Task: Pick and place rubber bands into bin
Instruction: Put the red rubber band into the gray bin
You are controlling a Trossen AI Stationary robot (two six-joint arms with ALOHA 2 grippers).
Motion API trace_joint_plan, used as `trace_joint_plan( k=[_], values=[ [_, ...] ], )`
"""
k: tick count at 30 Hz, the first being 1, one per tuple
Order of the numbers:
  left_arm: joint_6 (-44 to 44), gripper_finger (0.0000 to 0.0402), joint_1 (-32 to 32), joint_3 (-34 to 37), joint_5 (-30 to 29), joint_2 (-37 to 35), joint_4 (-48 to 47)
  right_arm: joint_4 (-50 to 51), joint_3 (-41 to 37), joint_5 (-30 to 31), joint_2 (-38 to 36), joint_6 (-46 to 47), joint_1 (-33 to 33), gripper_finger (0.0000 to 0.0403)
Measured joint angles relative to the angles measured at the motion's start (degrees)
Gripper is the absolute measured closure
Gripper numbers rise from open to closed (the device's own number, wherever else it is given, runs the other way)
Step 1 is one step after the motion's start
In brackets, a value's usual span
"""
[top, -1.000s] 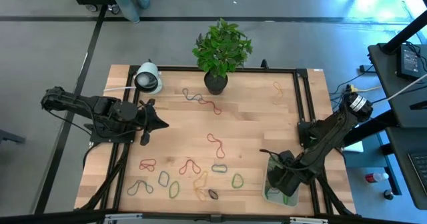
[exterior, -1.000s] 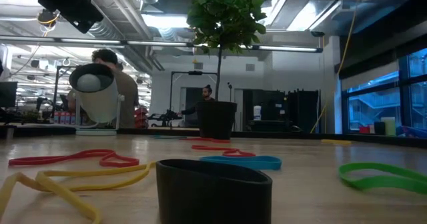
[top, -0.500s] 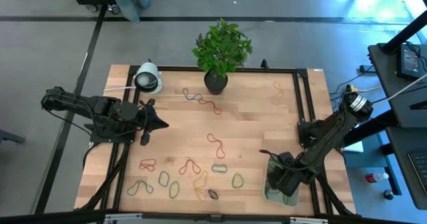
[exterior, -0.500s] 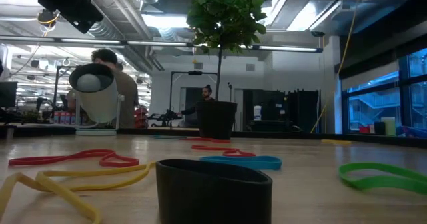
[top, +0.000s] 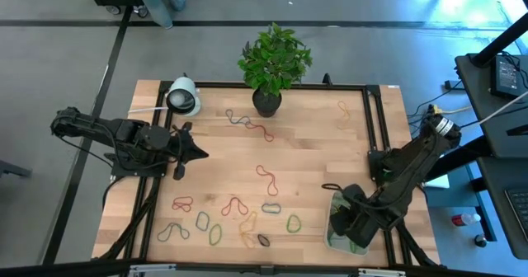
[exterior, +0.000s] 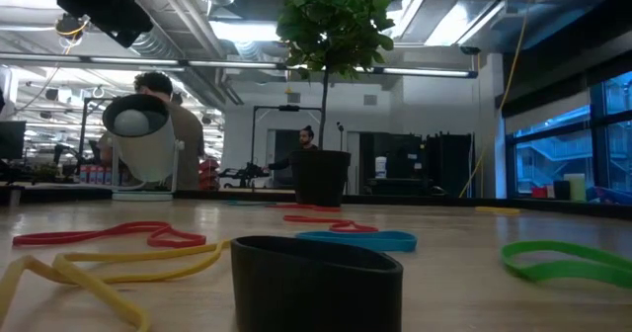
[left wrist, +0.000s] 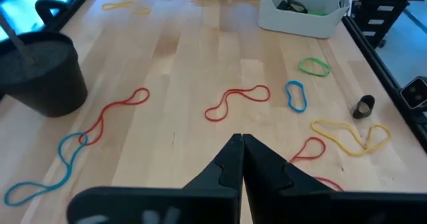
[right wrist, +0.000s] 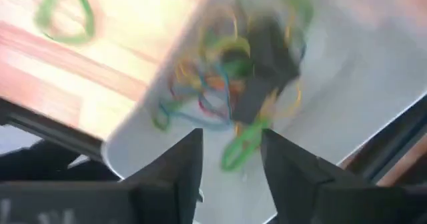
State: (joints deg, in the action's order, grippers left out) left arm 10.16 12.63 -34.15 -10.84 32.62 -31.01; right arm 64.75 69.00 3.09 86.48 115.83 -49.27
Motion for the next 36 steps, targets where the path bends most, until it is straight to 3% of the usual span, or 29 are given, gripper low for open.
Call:
trace_joint_plan(
  k=[5,9,13,24,29,36],
  values=[
    [-3.4,0.0399,0.0,0.0,0.0,1.0,1.9,7.4,4.9,9.1,0.0,-8.9,2.9,0.0318],
    [-3.4,0.0400,0.0,0.0,0.0,2.5,4.2,6.5,4.6,14.6,-0.1,-22.9,7.3,0.0389],
    [-0.9,0.0400,0.0,0.0,0.0,5.1,4.9,-0.3,1.6,18.2,-0.3,-40.4,12.8,0.0395],
    [8.2,0.0399,0.5,-3.4,-0.9,17.1,6.8,-37.0,-17.9,13.1,-12.2,-81.6,28.3,0.0400],
    [11.3,0.0400,2.2,-8.4,-4.0,23.3,4.8,-47.7,-28.7,6.9,-19.8,-89.5,33.5,0.0401],
    [20.3,0.0400,5.7,-15.8,-8.1,29.8,-8.4,-50.4,-38.7,6.3,-26.4,-90.5,37.2,0.0400]
  ],
)
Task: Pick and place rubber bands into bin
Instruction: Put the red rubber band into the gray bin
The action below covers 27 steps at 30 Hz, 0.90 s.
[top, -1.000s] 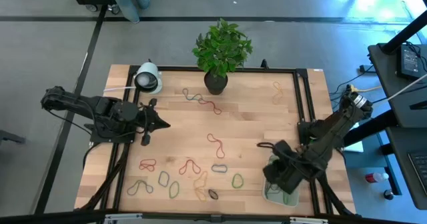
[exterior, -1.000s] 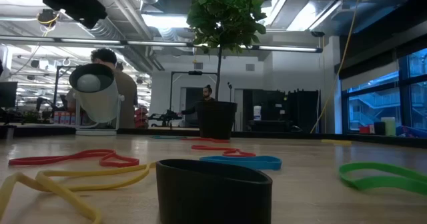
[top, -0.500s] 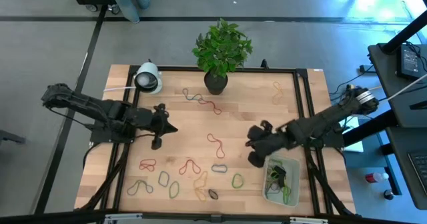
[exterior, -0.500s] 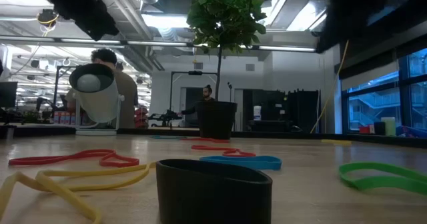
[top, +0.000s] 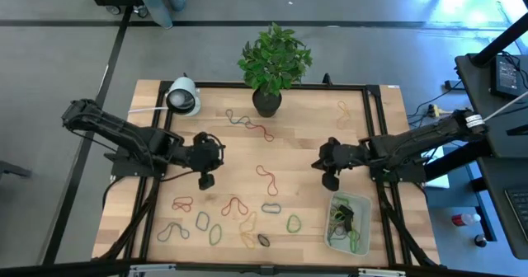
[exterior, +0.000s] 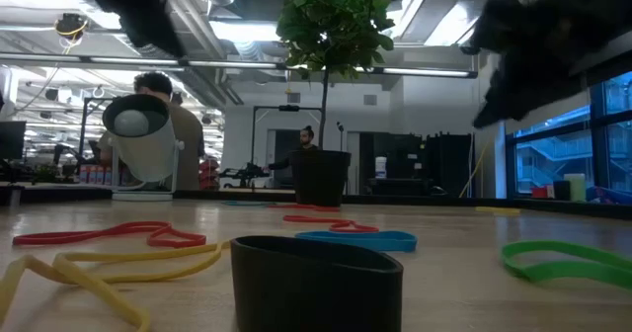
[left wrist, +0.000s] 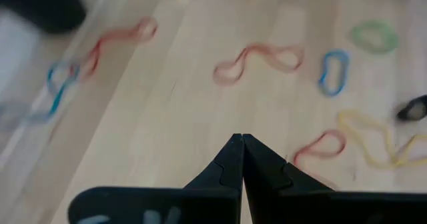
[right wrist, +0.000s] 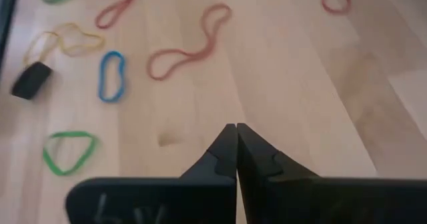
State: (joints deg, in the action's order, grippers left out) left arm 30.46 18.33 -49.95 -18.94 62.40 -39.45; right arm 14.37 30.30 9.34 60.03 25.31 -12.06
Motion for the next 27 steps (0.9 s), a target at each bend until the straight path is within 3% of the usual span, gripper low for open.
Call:
trace_joint_plan(
  k=[7,13,15,20,27],
  values=[
    [13.0,0.0378,3.2,-0.7,1.7,1.6,-13.6,-2.2,-2.3,0.1,-0.5,5.9,0.4,0.0400],
    [22.4,0.0329,6.2,-0.6,4.2,3.4,-23.8,-6.2,-2.4,0.1,-0.5,5.6,0.4,0.0399],
    [25.0,0.0313,6.3,0.7,7.5,4.2,-24.9,-7.6,-2.4,0.1,-0.5,5.6,0.4,0.0399],
    [30.0,0.0285,6.8,7.4,17.8,6.4,-23.4,-10.5,-2.4,0.1,-0.5,5.5,0.4,0.0399],
    [30.1,0.0262,8.0,15.5,21.9,6.8,-6.8,-14.0,-2.4,0.1,-0.4,7.5,0.4,0.0399]
  ],
)
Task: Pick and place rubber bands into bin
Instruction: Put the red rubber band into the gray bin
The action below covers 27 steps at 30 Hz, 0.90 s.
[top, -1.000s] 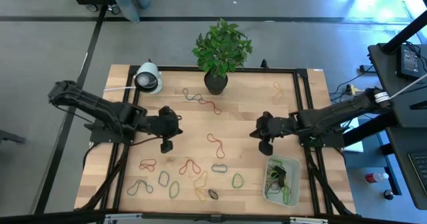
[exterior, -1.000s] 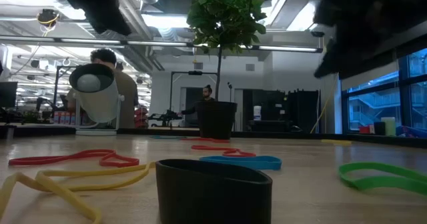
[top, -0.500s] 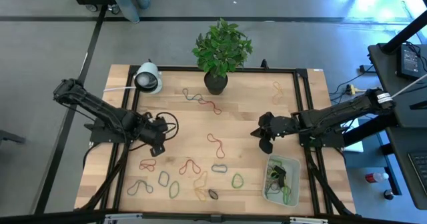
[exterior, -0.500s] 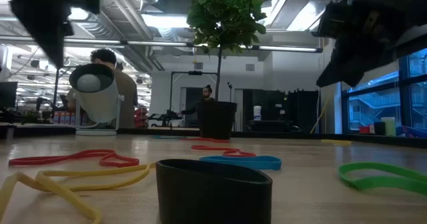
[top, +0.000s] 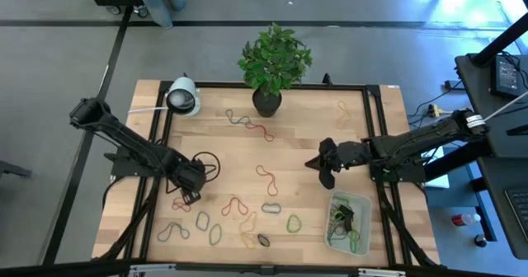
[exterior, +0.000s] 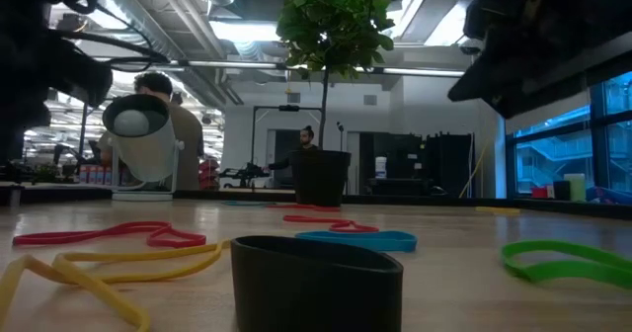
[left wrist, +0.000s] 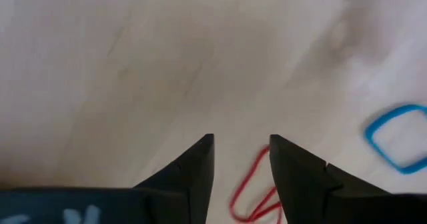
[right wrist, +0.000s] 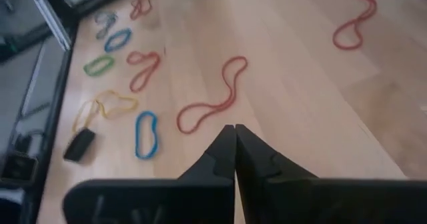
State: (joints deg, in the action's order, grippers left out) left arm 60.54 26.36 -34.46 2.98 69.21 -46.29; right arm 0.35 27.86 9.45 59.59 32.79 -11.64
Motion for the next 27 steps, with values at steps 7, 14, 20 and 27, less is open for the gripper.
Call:
trace_joint_plan(
  k=[7,14,20,27],
  values=[
    [-0.3,0.0263,4.2,1.2,-0.5,0.4,-0.2,-2.8,0.0,0.0,0.0,2.0,0.0,0.0399],
    [0.2,0.0265,10.7,1.3,-4.3,2.5,-0.1,-4.8,0.0,1.1,0.0,9.6,0.0,0.0399],
    [0.0,0.0265,14.3,1.3,-5.0,6.9,0.4,-7.7,0.0,3.2,0.0,12.2,0.0,0.0399],
    [0.1,0.0265,17.7,1.1,-6.5,10.0,2.8,-10.9,0.0,3.7,0.0,13.3,0.0,0.0399]
  ],
)
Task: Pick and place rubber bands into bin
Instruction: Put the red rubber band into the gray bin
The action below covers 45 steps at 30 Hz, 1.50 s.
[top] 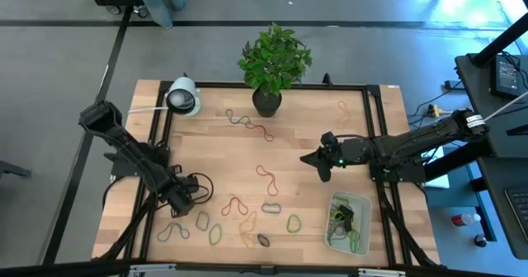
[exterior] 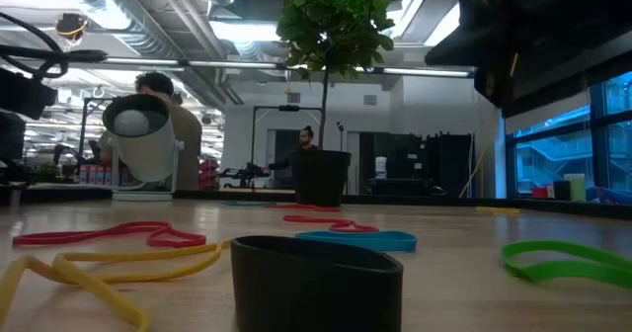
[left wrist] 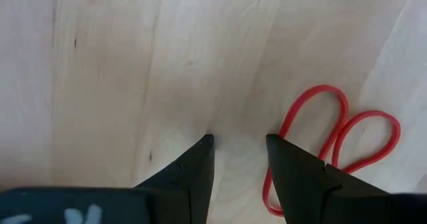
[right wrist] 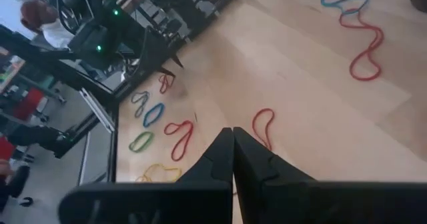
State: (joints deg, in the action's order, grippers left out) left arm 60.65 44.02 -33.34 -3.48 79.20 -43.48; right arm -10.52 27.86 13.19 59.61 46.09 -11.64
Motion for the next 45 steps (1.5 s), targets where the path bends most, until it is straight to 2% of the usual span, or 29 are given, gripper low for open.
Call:
trace_joint_plan(
  k=[4,11,14,18,25,30,35,40,45],
  values=[
    [-0.8,0.0274,1.4,-0.1,-0.7,0.6,0.1,-0.4,0.0,0.9,0.0,3.0,0.0,0.0399],
    [0.2,0.0364,2.0,-0.1,-1.3,-0.5,0.5,-1.5,0.0,1.8,0.0,4.8,0.0,0.0399],
    [0.6,0.0383,1.9,0.1,-1.2,-1.8,-0.5,-1.8,0.0,1.8,0.0,4.8,0.0,0.0399],
    [0.7,0.0376,1.6,0.1,-0.3,-4.4,-1.1,-1.8,0.0,1.8,0.0,4.9,-0.1,0.0399],
    [3.6,0.0325,1.7,0.1,-0.9,-7.5,-0.6,-2.0,0.0,1.8,0.0,7.9,-1.3,0.0399],
    [3.3,0.0295,2.7,0.1,-1.6,-5.5,1.3,-2.1,0.0,1.8,0.0,7.9,-1.7,0.0399],
    [3.3,0.0286,3.6,0.0,-3.6,-1.1,0.9,-2.1,0.0,1.8,0.0,7.9,-1.7,0.0399],
    [2.5,0.0308,3.6,-0.5,-1.5,2.3,0.7,-2.1,0.0,1.8,0.0,7.8,-1.7,0.0399],
    [3.3,0.0388,3.5,-1.5,-1.7,1.5,0.2,-2.0,0.0,1.8,0.0,7.4,-1.7,0.0399]
  ],
)
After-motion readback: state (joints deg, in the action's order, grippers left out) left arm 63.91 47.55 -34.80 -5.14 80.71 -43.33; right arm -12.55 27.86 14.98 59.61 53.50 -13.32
